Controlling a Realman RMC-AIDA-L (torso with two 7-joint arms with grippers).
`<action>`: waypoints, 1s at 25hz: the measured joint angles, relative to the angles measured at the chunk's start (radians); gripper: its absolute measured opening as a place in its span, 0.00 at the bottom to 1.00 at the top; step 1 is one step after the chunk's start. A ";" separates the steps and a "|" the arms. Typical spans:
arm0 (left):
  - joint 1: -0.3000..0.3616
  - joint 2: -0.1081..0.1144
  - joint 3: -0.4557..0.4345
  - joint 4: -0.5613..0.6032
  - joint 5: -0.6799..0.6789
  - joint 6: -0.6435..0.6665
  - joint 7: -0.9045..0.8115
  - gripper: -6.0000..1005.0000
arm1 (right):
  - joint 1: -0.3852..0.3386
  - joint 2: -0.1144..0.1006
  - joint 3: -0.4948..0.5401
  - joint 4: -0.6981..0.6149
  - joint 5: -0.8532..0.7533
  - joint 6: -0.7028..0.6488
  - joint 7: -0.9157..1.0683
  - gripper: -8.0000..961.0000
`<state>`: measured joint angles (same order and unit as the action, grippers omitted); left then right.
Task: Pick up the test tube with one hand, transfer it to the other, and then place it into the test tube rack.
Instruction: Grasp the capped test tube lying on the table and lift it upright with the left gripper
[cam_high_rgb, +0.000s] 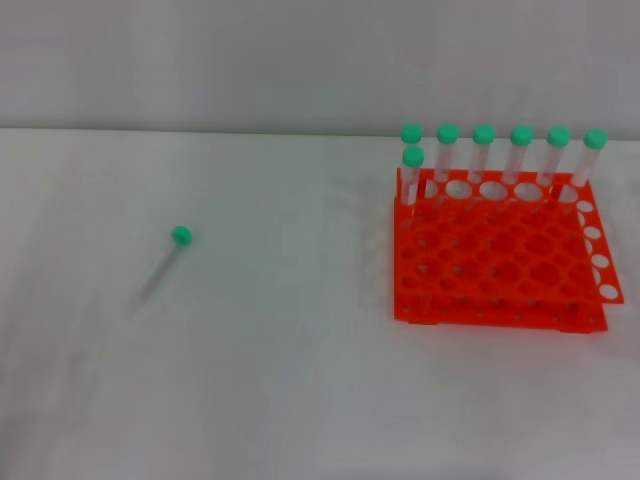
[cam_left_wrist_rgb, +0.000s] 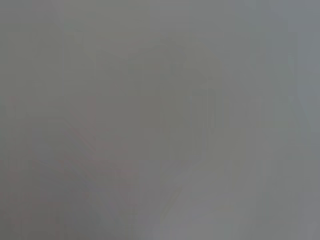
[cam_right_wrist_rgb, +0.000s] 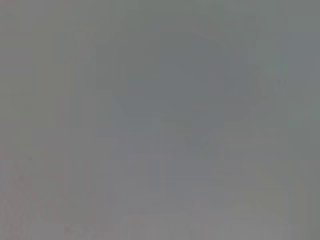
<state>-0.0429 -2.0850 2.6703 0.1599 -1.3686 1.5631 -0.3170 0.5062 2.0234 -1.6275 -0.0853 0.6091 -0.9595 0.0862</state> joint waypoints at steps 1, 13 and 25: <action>0.002 0.000 0.000 -0.002 -0.005 0.000 -0.007 0.87 | 0.002 0.000 0.000 0.001 0.000 0.000 0.000 0.90; -0.033 0.005 -0.001 -0.042 -0.009 -0.029 -0.033 0.87 | 0.002 0.000 0.000 -0.001 0.000 0.002 0.001 0.90; -0.142 0.005 0.002 -0.051 -0.009 -0.150 -0.037 0.87 | 0.000 0.000 0.002 0.000 0.000 0.001 0.000 0.90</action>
<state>-0.1851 -2.0801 2.6719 0.1086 -1.3780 1.4130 -0.3541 0.5062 2.0231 -1.6259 -0.0854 0.6089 -0.9586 0.0860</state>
